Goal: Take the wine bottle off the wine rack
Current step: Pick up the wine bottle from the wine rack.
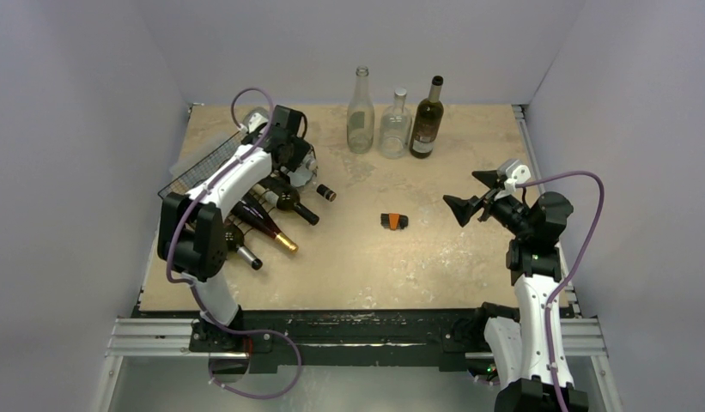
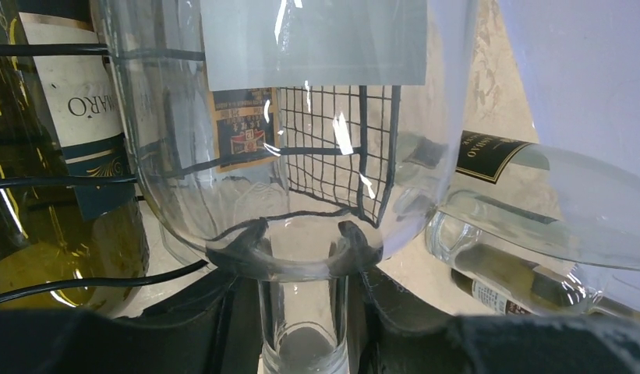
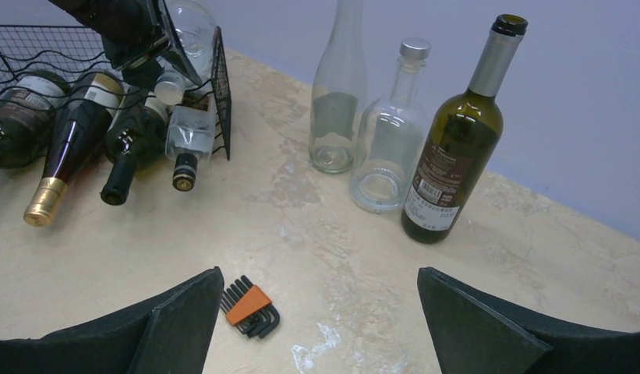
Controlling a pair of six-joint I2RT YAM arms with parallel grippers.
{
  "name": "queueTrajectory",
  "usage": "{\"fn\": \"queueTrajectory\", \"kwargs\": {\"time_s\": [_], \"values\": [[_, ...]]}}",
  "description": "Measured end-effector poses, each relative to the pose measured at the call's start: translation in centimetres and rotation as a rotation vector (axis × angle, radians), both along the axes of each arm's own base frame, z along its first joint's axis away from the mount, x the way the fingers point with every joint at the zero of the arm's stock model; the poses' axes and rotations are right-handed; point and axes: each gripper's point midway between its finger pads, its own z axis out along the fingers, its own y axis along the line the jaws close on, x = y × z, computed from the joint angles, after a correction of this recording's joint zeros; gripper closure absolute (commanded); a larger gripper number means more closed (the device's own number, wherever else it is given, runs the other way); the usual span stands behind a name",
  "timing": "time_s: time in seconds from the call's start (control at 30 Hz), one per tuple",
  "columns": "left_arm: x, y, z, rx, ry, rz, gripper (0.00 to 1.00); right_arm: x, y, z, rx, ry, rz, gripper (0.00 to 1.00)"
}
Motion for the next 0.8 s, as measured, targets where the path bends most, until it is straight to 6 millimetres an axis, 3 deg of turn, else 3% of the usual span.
{"fn": "queueTrajectory", "kwargs": {"time_s": [0.23, 0.53, 0.8], "values": [[-0.7, 0.2, 0.6, -0.009, -0.041, -0.026, 1.0, 0.0, 0.0, 0.0, 0.0, 0.0, 0.0, 0.01], [-4.3, 1.2, 2.2, 0.0, -0.148, -0.132, 1.0, 0.0, 0.0, 0.0, 0.0, 0.0, 0.0, 0.01], [-4.7, 1.6, 1.9, -0.009, -0.254, -0.208, 1.0, 0.0, 0.0, -0.1, 0.001, 0.001, 0.0, 0.01]]}}
